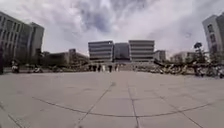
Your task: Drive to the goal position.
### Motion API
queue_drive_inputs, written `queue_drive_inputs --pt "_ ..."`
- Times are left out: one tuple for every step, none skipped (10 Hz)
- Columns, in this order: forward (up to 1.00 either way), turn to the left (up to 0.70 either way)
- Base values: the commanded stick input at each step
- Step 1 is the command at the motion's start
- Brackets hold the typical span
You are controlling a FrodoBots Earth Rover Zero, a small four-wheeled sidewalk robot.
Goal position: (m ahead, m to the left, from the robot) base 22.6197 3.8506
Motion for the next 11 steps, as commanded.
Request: queue_drive_inputs --pt "0.70 0.00" --pt "0.70 0.00" --pt "0.70 0.00" --pt "0.70 0.00" --pt "0.70 0.00" --pt "0.70 0.00" --pt "0.70 0.00" --pt "0.70 0.00" --pt "0.70 0.00" --pt "0.70 -0.01" --pt "0.70 -0.02"
